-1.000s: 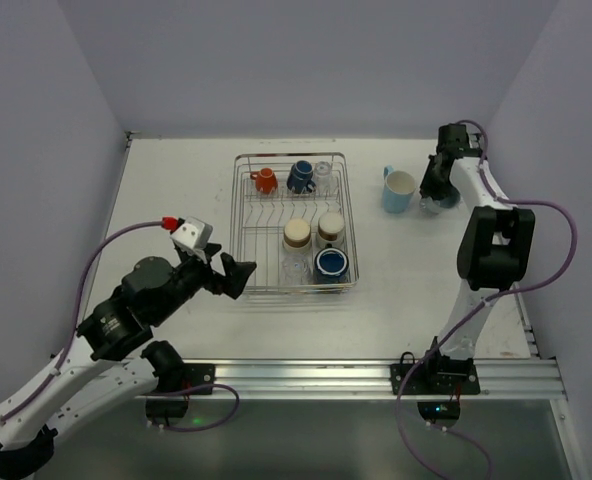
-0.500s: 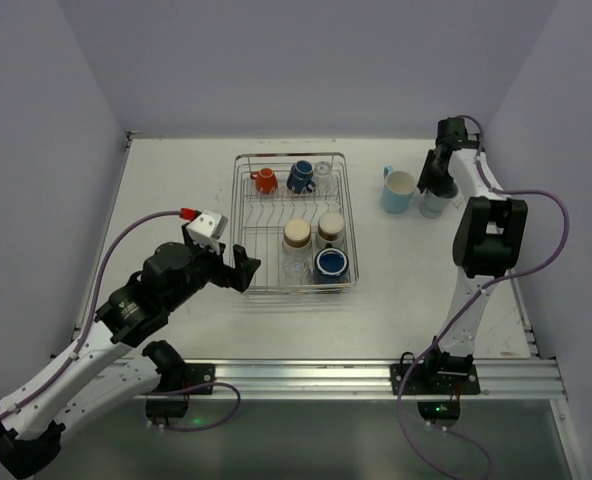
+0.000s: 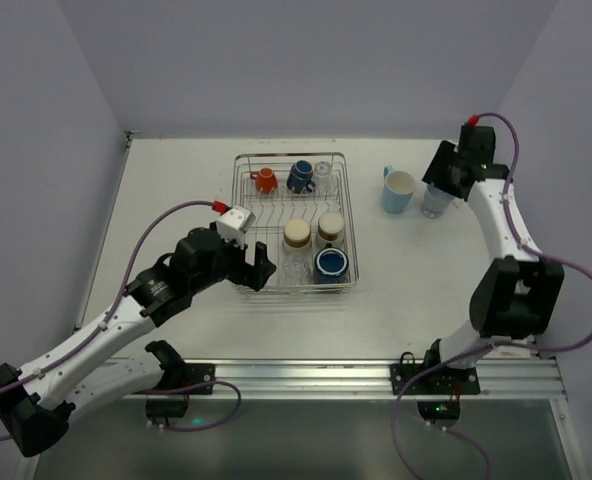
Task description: Unload the cups from the dish rack
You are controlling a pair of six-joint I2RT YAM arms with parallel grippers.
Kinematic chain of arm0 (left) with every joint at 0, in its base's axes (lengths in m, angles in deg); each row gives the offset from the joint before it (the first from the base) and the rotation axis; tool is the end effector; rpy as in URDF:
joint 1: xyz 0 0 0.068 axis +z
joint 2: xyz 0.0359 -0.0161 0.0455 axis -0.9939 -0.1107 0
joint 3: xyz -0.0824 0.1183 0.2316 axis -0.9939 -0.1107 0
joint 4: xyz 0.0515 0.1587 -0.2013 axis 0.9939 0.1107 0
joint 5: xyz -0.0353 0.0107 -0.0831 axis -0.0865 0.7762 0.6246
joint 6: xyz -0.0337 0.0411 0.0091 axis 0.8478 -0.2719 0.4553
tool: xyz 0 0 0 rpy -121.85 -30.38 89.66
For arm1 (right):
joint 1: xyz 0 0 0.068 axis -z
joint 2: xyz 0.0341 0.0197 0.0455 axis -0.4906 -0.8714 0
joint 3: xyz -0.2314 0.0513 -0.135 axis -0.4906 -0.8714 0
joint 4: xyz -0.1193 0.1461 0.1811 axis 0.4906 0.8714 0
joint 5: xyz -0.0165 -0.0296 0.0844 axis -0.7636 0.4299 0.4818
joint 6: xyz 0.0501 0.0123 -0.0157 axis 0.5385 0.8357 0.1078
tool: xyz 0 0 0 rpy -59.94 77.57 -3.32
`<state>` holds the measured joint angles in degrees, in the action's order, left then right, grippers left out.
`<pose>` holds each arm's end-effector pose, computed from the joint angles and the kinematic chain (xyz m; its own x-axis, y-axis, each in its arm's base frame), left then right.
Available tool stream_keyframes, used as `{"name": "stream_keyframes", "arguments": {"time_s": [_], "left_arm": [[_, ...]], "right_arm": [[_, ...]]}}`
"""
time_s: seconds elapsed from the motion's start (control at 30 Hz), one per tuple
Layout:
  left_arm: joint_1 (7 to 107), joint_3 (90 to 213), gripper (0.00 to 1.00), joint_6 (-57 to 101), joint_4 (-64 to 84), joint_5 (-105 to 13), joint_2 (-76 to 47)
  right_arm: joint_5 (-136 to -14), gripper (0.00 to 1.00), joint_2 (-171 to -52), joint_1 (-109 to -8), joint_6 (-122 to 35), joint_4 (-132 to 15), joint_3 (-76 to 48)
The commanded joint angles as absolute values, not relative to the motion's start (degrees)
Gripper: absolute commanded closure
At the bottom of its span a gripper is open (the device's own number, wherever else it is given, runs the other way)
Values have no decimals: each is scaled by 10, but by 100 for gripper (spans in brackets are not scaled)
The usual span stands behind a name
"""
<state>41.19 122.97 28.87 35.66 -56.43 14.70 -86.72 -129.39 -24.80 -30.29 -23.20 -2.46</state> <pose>0.1370 -0.1237 0.3027 -0.5241 0.0399 -0.8507 0.5080 0.8164 -0.2746 0.3844 -0.0332 0.3038 -0.6481 0.3930 -0.6523 0.3670 0.9117 0.1847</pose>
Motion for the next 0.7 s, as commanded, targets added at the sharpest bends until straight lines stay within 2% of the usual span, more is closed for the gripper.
{"name": "stream_keyframes", "arguments": {"time_s": [0.0, 0.13, 0.27, 0.43, 0.67], "left_arm": [[401, 1253, 9, 311, 327, -528, 93], [352, 1272, 9, 325, 311, -596, 10], [335, 1286, 9, 330, 290, -617, -34], [308, 1319, 9, 323, 281, -628, -83], [303, 1350, 8, 309, 282, -658, -150]], "right_arm": [[-779, 43, -1121, -249, -249, -386, -149], [-683, 40, -966, -277, -183, -532, -344], [-662, 40, -853, -315, -168, -560, -440], [-647, 40, -765, -347, -184, -536, -501], [-607, 40, -722, -352, -181, -548, -551]]}}
